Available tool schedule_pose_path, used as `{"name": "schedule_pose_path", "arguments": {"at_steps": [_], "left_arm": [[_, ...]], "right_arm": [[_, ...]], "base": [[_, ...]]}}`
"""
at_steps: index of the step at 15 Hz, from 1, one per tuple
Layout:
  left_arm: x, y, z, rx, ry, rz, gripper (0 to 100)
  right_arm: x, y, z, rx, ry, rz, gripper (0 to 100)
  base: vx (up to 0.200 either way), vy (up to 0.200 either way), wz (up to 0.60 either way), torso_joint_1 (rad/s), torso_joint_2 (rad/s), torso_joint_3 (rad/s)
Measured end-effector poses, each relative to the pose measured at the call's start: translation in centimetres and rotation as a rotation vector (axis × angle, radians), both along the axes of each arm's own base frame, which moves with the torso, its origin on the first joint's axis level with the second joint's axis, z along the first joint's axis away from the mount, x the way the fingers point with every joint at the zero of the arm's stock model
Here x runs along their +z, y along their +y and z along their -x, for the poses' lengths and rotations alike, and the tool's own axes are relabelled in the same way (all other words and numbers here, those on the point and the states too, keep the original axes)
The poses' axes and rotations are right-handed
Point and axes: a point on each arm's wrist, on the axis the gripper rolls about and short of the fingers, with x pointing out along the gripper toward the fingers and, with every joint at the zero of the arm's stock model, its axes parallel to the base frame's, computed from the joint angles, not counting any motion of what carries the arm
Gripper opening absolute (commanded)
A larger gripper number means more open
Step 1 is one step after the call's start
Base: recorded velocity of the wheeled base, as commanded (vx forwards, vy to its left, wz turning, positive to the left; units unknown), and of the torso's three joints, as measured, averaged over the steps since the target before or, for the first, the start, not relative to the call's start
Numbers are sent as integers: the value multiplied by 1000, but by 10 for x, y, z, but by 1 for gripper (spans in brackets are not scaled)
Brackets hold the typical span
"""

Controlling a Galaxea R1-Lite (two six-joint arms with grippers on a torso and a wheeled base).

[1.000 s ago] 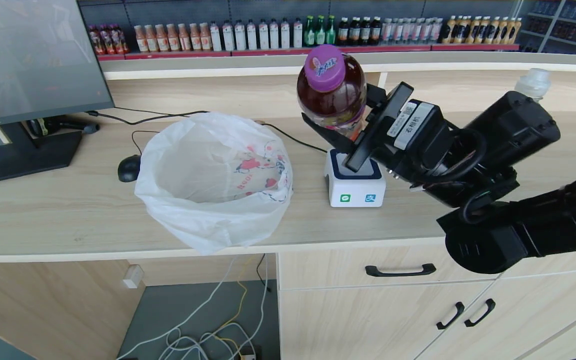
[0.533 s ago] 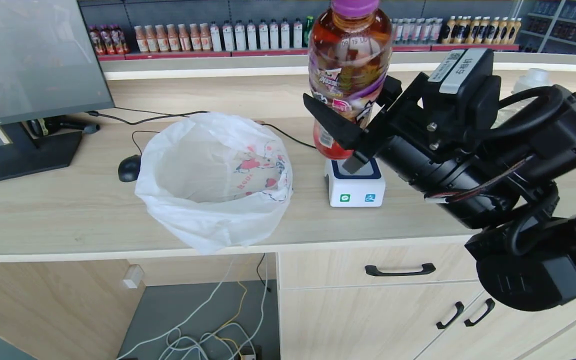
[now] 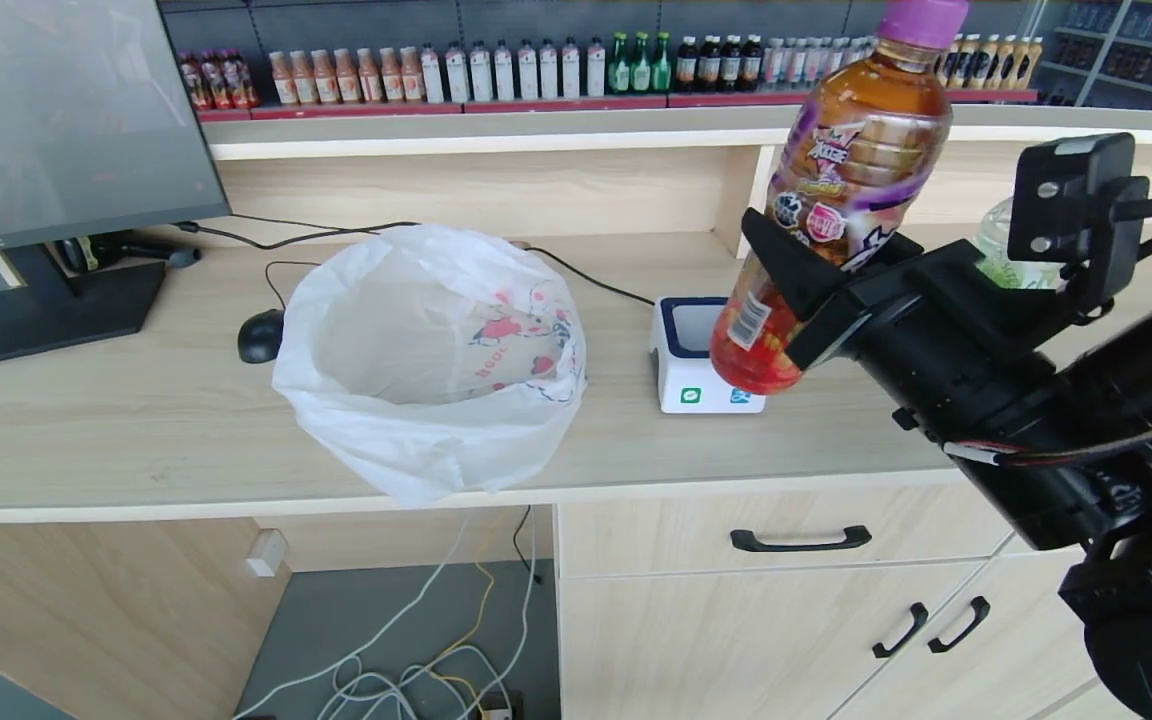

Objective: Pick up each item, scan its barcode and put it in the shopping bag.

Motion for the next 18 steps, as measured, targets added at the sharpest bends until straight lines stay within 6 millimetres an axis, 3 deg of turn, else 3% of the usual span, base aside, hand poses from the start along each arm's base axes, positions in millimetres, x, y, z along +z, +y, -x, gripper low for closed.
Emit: {"name": "schedule_pose_path", "arguments": {"at_steps": [5,18], "left_arm": [[0,0,0,0,0,1,100],[0,0,0,-1,0,2,100]], "right_arm": [[-1,-7,0,-14,9,-53,0],[4,-18,-2,-41,-5,-80,0]], "base": [[0,0,0,0,0,0],[0,200,0,1,2,3]]}}
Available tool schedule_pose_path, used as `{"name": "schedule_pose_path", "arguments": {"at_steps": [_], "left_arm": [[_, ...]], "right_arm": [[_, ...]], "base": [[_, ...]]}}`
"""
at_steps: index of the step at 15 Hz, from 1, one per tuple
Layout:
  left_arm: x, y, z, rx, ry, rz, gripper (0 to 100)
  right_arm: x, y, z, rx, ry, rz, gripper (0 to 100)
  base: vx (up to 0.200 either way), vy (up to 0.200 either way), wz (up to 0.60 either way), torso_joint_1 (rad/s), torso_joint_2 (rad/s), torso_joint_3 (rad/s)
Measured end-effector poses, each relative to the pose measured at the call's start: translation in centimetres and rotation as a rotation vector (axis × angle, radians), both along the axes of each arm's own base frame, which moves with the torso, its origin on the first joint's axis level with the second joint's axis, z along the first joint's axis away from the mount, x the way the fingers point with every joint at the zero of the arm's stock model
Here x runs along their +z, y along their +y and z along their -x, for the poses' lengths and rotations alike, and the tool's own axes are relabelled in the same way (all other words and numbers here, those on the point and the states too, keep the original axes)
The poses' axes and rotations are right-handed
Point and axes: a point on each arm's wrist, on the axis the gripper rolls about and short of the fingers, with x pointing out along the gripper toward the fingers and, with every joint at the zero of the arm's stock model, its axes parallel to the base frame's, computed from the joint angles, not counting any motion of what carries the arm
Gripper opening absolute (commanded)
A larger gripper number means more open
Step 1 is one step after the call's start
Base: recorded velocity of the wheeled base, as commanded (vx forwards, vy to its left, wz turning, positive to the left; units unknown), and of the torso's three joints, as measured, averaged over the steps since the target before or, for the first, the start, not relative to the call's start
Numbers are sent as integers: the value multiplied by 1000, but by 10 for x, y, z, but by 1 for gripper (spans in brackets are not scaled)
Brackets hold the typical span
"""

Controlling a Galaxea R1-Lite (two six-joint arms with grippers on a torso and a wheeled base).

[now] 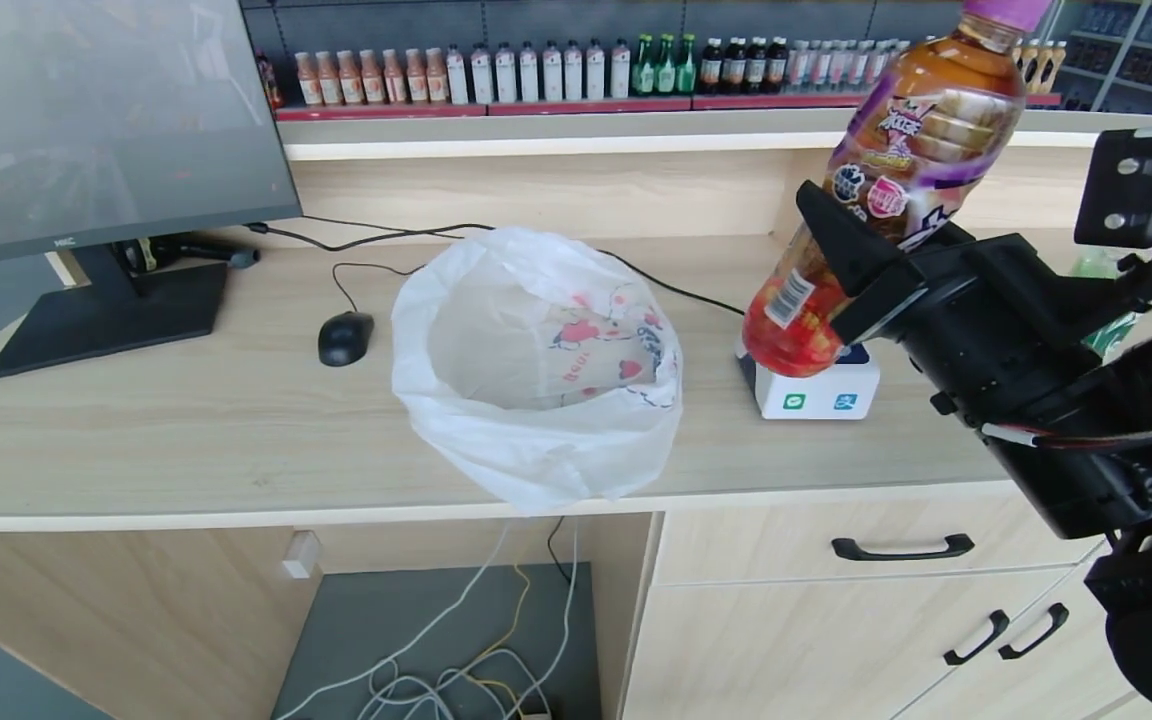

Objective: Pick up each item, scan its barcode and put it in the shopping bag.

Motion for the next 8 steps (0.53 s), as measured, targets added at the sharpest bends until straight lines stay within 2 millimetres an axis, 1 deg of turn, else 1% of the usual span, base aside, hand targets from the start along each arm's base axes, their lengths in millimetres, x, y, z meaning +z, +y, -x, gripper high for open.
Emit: {"name": "schedule_pose_path", "arguments": {"at_steps": [6,8], "left_arm": [[0,0,0,0,0,0,100],[0,0,0,1,0,0,100]], "right_arm": [[-2,-1,-2,-10,4,6,0],[-3,-2,-4,-14,7,7,0]], "base": [[0,200,0,2,5,3],[0,0,0,0,0,0]]}}
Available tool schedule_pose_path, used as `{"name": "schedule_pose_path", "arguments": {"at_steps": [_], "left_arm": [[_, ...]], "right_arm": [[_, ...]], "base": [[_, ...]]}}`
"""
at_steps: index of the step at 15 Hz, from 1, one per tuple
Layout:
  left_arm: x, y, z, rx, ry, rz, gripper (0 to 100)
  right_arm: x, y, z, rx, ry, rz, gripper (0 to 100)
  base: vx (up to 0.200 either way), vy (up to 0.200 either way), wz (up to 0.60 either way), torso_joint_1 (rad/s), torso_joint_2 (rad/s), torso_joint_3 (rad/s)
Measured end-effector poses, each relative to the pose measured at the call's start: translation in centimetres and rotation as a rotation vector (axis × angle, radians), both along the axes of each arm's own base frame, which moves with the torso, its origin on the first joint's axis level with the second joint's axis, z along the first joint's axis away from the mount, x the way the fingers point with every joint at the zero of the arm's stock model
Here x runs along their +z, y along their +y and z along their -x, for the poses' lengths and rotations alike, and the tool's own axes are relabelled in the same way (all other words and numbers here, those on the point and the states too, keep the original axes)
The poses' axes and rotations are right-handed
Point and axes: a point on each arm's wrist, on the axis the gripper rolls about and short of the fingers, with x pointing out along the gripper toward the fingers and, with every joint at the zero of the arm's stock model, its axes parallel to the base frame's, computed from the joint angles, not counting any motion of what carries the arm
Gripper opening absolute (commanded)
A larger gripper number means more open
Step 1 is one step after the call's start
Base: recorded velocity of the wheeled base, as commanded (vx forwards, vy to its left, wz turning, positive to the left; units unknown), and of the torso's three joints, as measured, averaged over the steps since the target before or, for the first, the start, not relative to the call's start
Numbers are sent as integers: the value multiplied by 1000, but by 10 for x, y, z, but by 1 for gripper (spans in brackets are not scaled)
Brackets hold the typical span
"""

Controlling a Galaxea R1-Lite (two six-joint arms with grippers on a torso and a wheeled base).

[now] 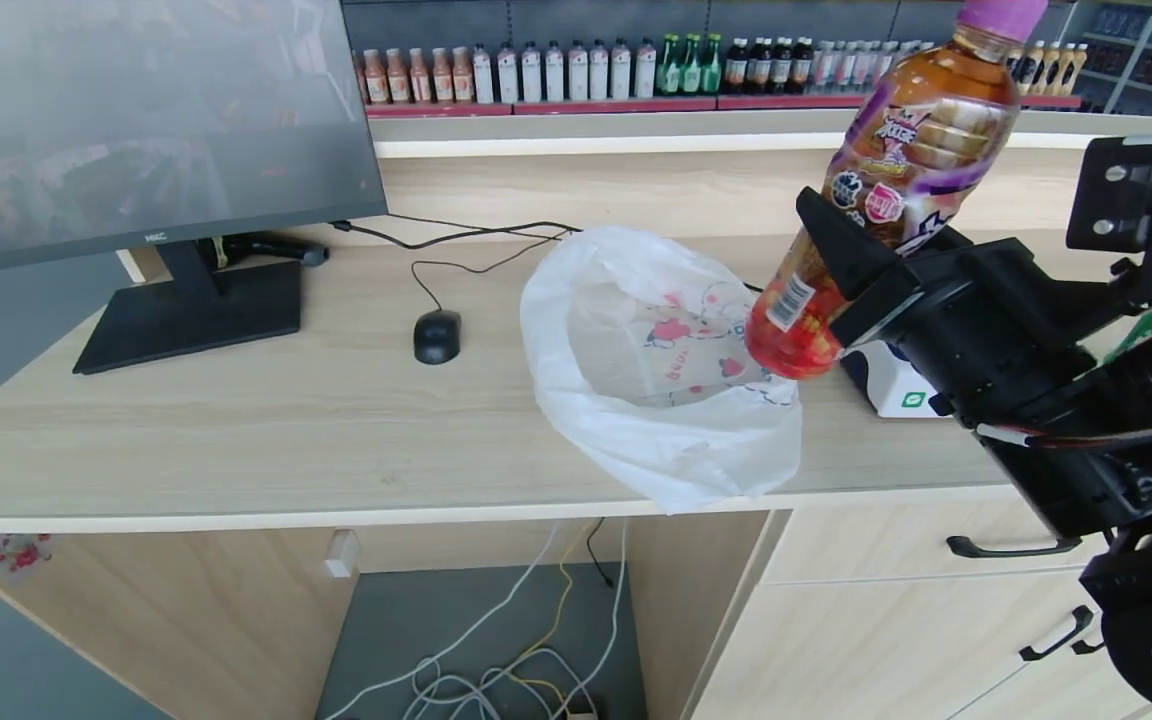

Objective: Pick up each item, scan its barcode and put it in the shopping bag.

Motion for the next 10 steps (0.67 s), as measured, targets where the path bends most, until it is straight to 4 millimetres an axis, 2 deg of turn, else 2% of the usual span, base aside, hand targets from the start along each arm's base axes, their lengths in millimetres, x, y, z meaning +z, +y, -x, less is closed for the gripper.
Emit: {"name": "schedule_pose_path", "arguments": {"at_steps": [6,10], "left_arm": [[0,0,0,0,0,-3,100],[0,0,0,0,0,-4,100]], "right_arm": [[1,-8,-9,-39,-5,-4,0],[8,-1,-20,-38,-32,-20,0]], "base": [[0,0,0,0,0,0],[0,0,0,0,0,0]]}}
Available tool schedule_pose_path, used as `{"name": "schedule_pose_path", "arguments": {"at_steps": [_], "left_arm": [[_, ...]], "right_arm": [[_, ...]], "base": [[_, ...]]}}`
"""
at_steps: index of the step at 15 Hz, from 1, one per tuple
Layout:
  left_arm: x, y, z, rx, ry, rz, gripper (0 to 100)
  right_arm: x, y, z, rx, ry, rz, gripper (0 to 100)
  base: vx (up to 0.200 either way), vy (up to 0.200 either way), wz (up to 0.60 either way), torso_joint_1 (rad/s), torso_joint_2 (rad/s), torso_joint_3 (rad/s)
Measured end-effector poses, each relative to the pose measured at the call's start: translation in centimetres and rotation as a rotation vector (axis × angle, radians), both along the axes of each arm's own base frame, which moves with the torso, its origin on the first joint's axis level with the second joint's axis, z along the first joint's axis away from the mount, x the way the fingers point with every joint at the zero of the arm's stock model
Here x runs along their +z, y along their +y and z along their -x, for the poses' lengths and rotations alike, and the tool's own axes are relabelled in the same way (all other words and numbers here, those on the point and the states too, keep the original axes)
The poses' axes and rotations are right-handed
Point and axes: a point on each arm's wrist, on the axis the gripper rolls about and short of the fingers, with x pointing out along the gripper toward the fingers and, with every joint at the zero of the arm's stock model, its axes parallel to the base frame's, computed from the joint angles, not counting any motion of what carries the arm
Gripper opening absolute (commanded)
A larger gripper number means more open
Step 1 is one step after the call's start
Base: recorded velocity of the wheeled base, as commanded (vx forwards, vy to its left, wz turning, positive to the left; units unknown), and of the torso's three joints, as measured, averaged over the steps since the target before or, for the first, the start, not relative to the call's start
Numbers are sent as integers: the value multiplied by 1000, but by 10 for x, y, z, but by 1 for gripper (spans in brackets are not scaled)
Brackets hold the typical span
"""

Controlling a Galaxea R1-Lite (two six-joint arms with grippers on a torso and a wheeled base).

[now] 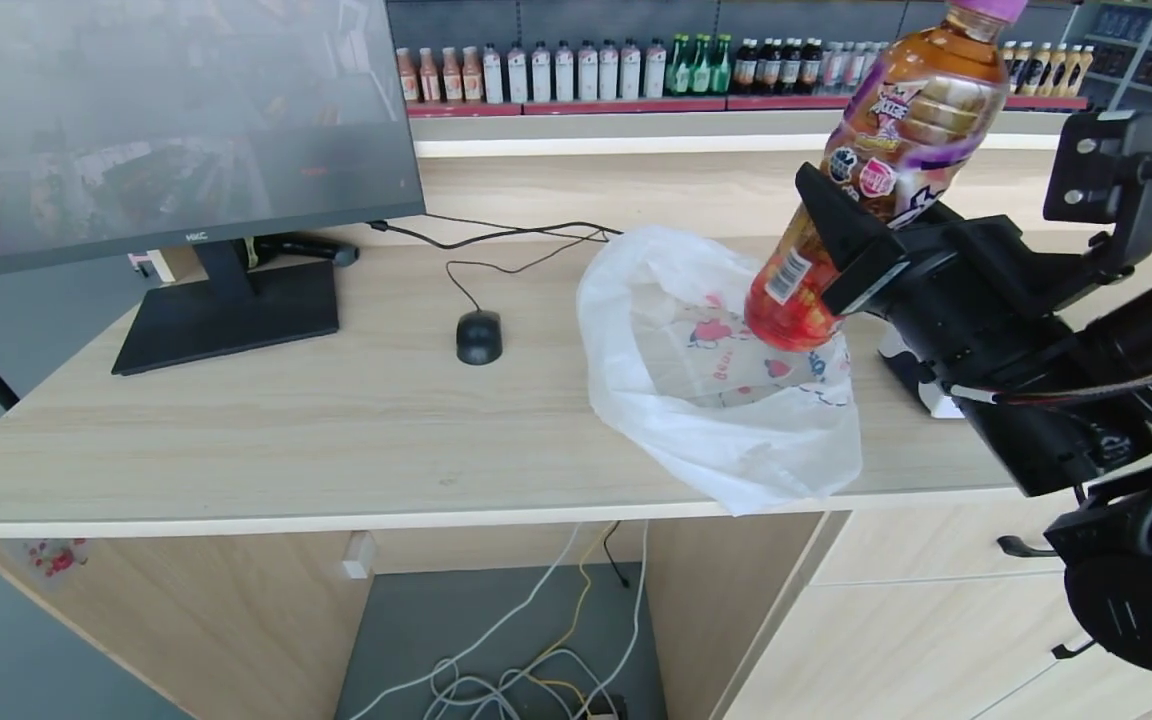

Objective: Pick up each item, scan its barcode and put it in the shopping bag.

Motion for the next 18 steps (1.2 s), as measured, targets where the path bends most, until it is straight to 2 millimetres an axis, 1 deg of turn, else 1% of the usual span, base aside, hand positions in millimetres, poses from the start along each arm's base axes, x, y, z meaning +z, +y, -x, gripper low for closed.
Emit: {"name": "schedule_pose_path", "arguments": {"at_steps": [2,6,9,11,13,15,18], "left_arm": [[0,0,0,0,0,-1,100],[0,0,0,0,0,-1,100],[0,0,0,0,0,-1,100],[0,0,0,0,0,1,100],[0,0,0,0,0,2,100],[0,0,0,0,0,2,100],[0,0,0,0,0,3,100]], "right_arm": [[1,4,-11,-7,-10,-7,0],[-6,25,-40,3,-15,-4,0],[-20,42,-59,22,11,15,0],[-27,50,-68,31,29,29,0],[-36,58,-77,71,83,90,0],[-36,61,-84,74,113,112,0],[-36,64,-89,85,142,131,0]], "base": [[0,0,0,0,0,0],[0,0,0,0,0,0],[0,0,0,0,0,0],[0,0,0,0,0,0],[0,0,0,0,0,0],[0,0,0,0,0,0],[0,0,0,0,0,0]]}}
